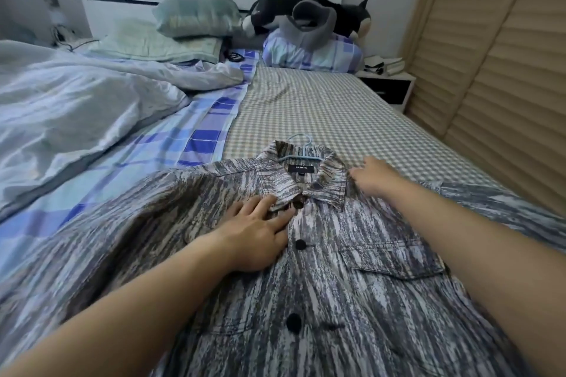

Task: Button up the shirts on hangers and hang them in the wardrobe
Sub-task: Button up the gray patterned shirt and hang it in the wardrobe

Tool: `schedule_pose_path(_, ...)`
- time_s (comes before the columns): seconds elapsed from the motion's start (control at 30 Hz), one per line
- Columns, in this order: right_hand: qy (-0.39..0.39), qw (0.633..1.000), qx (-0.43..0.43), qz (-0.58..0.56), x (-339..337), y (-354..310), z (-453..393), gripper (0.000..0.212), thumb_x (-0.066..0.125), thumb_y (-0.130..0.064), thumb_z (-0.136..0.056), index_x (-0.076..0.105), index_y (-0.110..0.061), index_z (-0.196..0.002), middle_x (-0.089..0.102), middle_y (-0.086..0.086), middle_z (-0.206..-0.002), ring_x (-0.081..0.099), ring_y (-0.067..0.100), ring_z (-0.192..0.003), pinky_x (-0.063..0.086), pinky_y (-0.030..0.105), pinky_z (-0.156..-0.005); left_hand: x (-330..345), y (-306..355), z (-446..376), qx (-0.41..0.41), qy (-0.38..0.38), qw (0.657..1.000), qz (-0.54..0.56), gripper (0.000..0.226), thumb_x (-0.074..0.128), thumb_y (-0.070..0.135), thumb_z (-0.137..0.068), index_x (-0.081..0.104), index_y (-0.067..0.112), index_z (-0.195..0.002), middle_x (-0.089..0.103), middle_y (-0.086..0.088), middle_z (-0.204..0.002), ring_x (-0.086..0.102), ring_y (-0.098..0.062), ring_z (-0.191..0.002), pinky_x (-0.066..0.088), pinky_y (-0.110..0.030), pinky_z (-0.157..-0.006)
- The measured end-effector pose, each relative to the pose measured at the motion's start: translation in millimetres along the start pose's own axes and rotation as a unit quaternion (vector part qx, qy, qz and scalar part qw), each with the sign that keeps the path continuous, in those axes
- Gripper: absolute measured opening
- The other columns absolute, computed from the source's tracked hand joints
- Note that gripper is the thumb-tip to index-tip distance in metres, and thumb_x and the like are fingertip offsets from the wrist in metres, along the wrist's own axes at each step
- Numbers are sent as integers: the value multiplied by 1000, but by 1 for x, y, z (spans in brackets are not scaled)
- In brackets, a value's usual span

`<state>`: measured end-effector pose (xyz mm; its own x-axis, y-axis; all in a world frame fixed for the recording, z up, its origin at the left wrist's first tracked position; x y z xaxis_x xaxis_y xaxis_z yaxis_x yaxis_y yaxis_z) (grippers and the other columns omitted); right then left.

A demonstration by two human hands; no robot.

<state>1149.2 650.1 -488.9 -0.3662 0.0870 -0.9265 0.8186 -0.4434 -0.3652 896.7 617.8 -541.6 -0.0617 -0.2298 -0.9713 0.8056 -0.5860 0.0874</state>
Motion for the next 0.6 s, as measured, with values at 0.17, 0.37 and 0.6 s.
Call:
schedule_pose_path(0.17,28,984,-23,175,14,7,-21,25,45,-27,-106,57,-16,-124,61,11,-117,55,30,-115,37,46,-109,-2,-3,2,-5,51,998,21,55,12,55,-104,-2,54,-157,-8,5,-171,-9,-20,-157,-3,-45,-126)
schedule_pose_path(0.37,199,959,-73,188,-40,-12,-65,20,44,-11,-99,57,-26,-99,65,13,-109,58,33,-100,33,40,-81,-27,2,38,3,131,991,39,59,6,75,-96,-7,61,-153,-12,15,-169,-21,-17,-155,-12,-47,-125)
schedule_pose_path(0.6,28,978,12,206,29,27,-78,52,39,-7,-97,44,-23,-147,38,18,-152,32,41,-141,37,55,-112,27,-9,49,-50,33,998,3,67,-5,86,-84,-34,63,-140,-32,10,-163,-34,-24,-149,-20,-54,-120)
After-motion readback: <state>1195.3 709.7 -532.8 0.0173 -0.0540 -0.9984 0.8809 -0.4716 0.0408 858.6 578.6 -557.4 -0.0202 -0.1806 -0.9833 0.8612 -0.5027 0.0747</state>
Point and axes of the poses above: each hand's wrist, its own z-axis away from the middle knuckle, its own x-axis out of the palm, y = z × x, the point moved 9 cm from there along -z, towards the middle knuckle
